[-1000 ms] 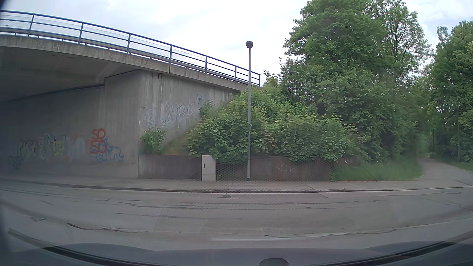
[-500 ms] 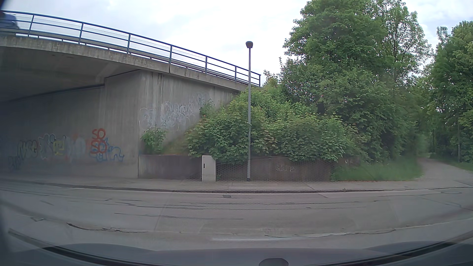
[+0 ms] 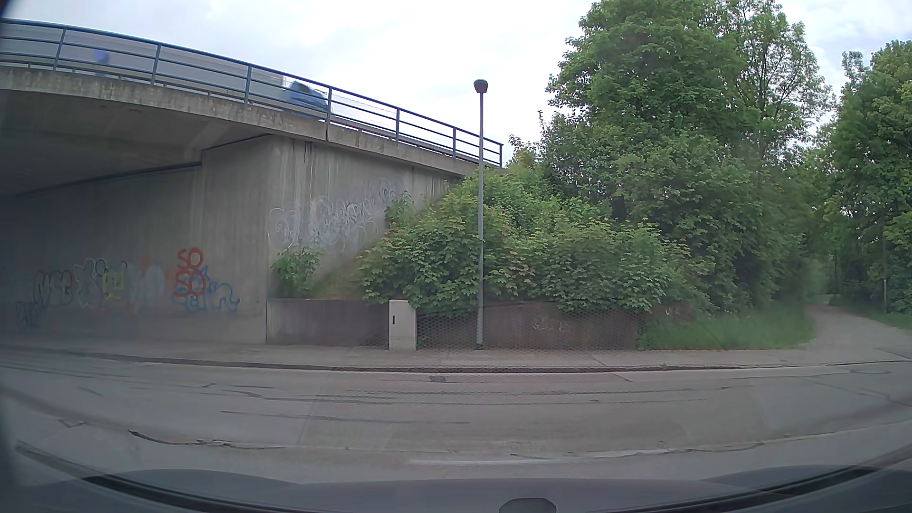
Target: Follow the waypoints while adhering to traffic rules and regulations
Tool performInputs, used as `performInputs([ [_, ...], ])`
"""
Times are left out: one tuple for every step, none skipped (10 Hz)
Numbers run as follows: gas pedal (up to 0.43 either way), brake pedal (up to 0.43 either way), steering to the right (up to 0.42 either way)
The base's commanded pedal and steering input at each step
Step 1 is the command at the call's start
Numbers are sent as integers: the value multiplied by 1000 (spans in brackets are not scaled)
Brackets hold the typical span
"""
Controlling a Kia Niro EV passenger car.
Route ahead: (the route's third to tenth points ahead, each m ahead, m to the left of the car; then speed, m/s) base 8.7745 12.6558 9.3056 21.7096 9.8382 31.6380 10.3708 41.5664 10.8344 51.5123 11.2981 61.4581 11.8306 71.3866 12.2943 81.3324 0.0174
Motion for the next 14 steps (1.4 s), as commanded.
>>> performInputs([
  [0,30,-59],
  [0,30,-59],
  [0,30,-59],
  [0,18,-63],
  [0,18,-65],
  [0,55,-64],
  [0,104,-62],
  [0,165,-62],
  [0,183,-62],
  [0,183,-63],
  [0,171,-65],
  [0,146,-67],
  [0,122,-73],
  [0,116,-83],
])
